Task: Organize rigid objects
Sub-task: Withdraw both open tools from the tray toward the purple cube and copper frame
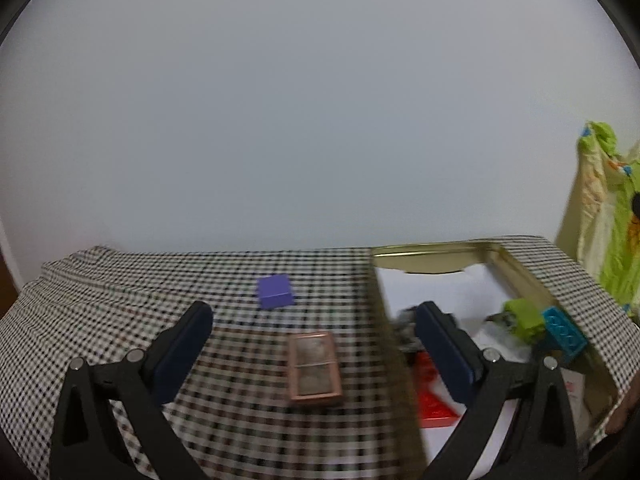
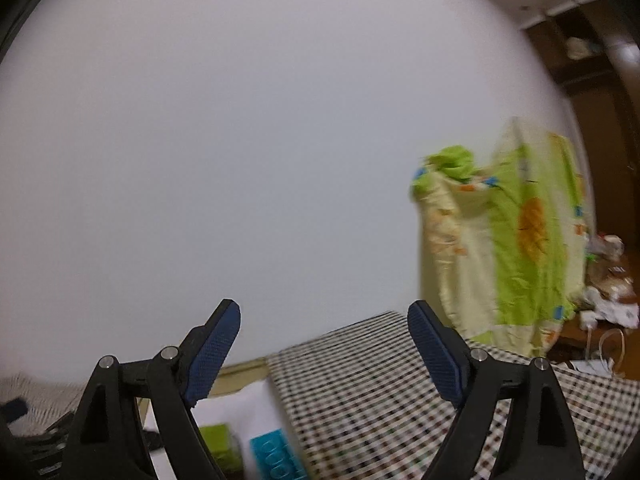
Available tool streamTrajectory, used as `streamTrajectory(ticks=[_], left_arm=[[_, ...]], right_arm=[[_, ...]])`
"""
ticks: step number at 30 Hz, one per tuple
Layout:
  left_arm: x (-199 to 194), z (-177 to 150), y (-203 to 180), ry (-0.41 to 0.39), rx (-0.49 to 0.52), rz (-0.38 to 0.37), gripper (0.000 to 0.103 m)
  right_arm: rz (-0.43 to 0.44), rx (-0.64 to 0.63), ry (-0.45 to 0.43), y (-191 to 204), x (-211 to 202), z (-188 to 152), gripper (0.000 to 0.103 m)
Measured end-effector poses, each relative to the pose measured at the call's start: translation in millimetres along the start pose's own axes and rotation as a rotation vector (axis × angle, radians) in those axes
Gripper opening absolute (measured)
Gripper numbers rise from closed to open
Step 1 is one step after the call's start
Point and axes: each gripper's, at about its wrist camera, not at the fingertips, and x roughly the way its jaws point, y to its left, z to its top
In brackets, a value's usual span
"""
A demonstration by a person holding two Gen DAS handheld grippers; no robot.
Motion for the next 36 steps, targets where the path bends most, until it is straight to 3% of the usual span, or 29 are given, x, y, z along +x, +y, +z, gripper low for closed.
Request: streamTrajectory(ticks=[5,15,30,36], left_arm=[[4,-1,21,-0.004,-0.044,0.031,0.102],[9,-11,30,-0.068,0.002,0.147,0.102],[11,-13,52,-0.036,-0.053,0.064,0.102],[20,-13,63,-0.016,-0.052,0.064,0.102]], right_arm=[[-0.003,-0.007,0.040,6,6,-6,0.087],[-0.040,-0.065,-0.037,26,-14,-18,0.087],[-0.105,-0.066,-0.081,38,-41,-21,0.087],[-0.065,-0.077,-0.069,61,-55,-25,0.087]])
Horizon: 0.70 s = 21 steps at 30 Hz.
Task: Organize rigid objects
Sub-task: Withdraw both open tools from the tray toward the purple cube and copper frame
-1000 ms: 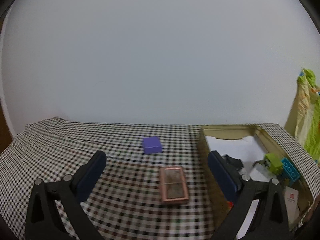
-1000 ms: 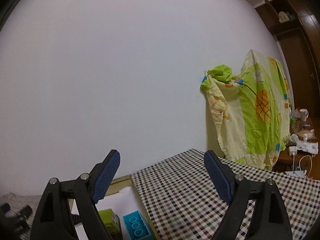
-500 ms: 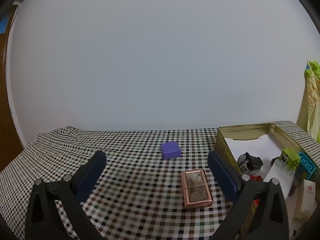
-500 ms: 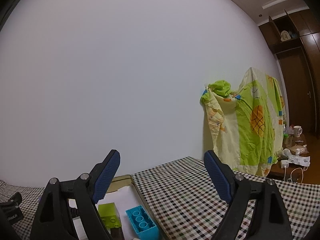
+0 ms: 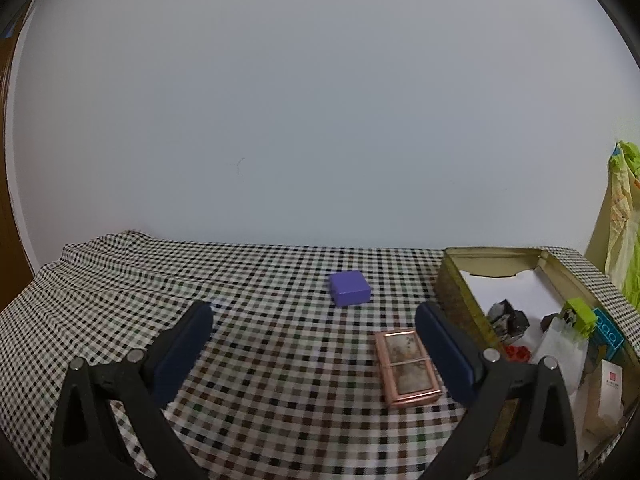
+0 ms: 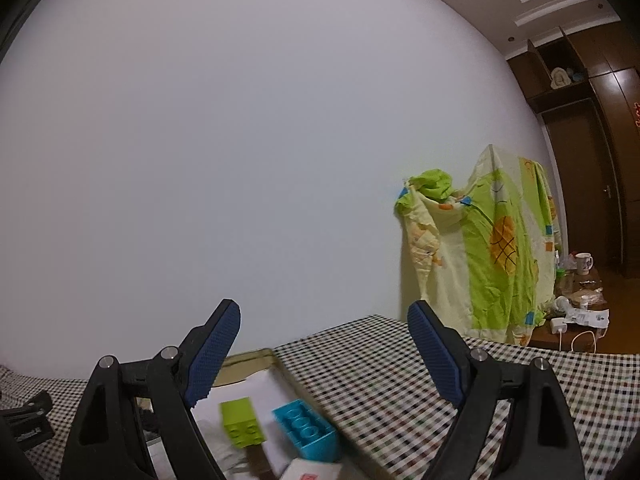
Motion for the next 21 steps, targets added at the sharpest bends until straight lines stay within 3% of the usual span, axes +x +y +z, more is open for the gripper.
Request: streamTrajectory(ticks=[13,21], left_arm=[[12,3,58,-0.013,-0.017,0.090,0.102],[20,5,94,-0.014,-0.018,0.138,0.102]], right_arm=[[0.171,-0.024,0.105,71,-22,-12,0.087],[0.327,-0.127,0.204,131,-30,-27,0.087]])
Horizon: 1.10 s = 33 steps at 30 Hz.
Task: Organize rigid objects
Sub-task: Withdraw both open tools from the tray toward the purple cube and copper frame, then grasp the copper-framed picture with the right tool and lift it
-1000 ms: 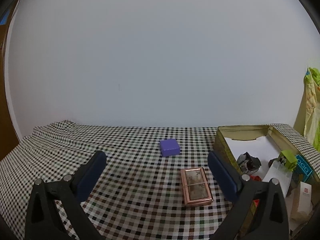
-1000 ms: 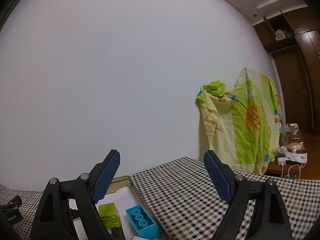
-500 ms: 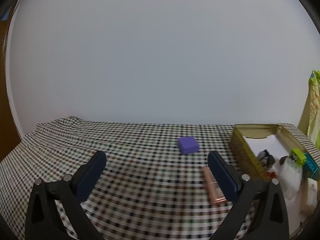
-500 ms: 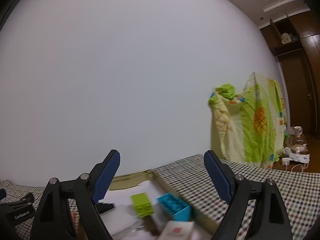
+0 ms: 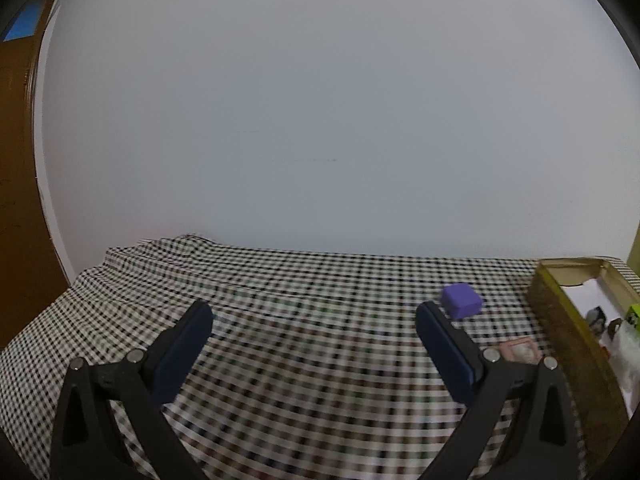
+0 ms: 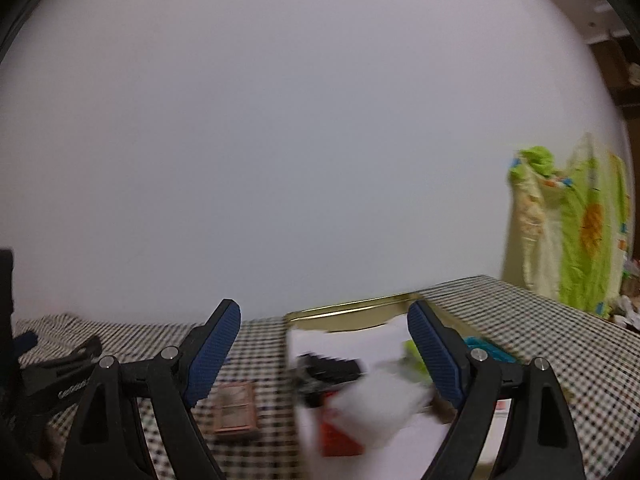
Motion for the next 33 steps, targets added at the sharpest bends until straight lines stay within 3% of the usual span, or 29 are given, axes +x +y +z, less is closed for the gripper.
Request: streamTrajectory(ticks=[1,5,6,12,17,22,30,33], left_arm=[[2,0,4,0.000,0.000,0.005,0.102],[9,1,22,0.011,-0.012,0.035,0.102],[12,1,28,0.018,-0.018,0.042,0.102],[24,1,47,0.075,-0.065,0.057,0.102],[21,3,52,0.098,-0.076,0.063,0.102],[21,2,47,0.100,-0.060,0.063,0.102],[24,3,52,0.118,-0.070,0.062,0.102],[23,3,50,0.122,-0.062,0.057,0.102]], right_arm=[[0.019,-0.015,0.025,8,5,-1,0.087],[0.093,-0.081,0.147,37,27,-7,0.059],[0.110,-0.082,0.158,42,30,-7,0.058],[0.191,-0.109,0.290,73,58,-13,0.058],[0.164,-0.130,0.482,83,93,-25,0.058],[0.134,-0.087,0.612,80,107,-37,0.057],[0.073,-0.136,0.710,87,131,-45,0.057],[0.082,-0.098,0.717,81,135,-49,0.051]])
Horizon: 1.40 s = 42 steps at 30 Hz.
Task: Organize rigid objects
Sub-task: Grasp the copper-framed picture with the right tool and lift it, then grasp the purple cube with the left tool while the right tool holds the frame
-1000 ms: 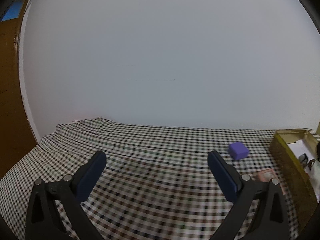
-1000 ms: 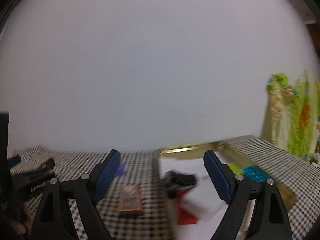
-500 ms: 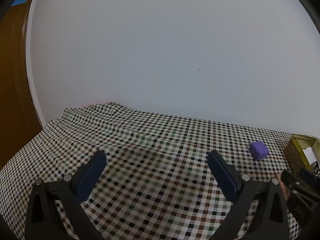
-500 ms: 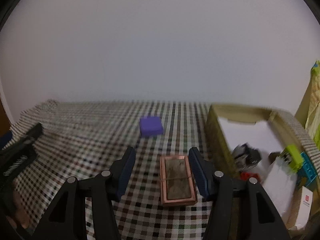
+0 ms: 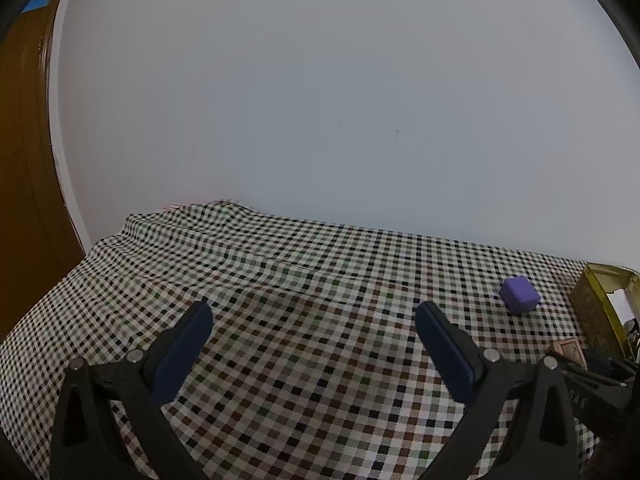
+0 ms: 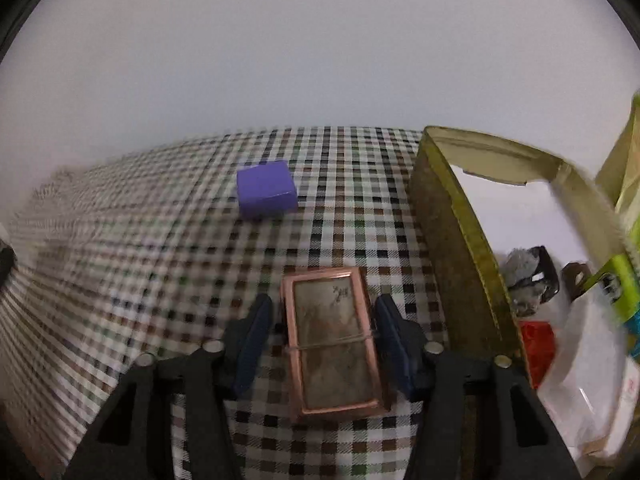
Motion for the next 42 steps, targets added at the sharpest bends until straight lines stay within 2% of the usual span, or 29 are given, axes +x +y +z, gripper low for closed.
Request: streamTrajectory(ticks=[4,8,10,12,16,20,25,27,31,38,41,42], left_arm=[[0,0,-2,0.018,0.010,-0.011,0.102],[5,-1,1,0.057,0.003,-0.025,0.102],[8,-2,3,0.084,-0.004,-0.036,0.102],[11,-3,4,0.108,-0.009,-0.047,0.102],[21,-4,5,0.149,-0.010,-0.080,0.102],[24,-4,-9,0.176,-0.018,-0.139,0.102],[29,4,-46,0.140,0.012,-0.190,0.102],[38,8,-69,0.162,0.029,-0.216,0.102],[58,12,-104,0.231,0.013,-0.264,0.102],[91,16,-160,0.316,0.003,-0.300,0.095],[105,16,-180,0.346,0.022,-0.287,0.093],[111,16,-186,0.365,0.019,-0.296,0.090]], right_arm=[[0.048,0.003,-0.007,-3,2,-5,0.048],[0.264,0.095,-0.054,-21,-4,-12,0.048],[0.316,0.085,-0.132,-22,-17,-15,0.048],[0.330,0.057,-0.222,-21,-33,-13,0.047],[0.276,0.018,-0.357,-14,-59,-20,0.047],[0.210,0.002,-0.417,-19,-68,-22,0.047],[0.191,0.084,-0.499,-35,-83,-18,0.047],[0.166,0.103,-0.545,-42,-94,-14,0.047],[0.043,0.104,-0.625,-45,-104,-14,0.047],[0.004,0.100,-0.674,-45,-110,-12,0.047],[-0.001,0.114,-0.680,-47,-109,-11,0.047],[-0.002,0.118,-0.680,-47,-109,-12,0.047]])
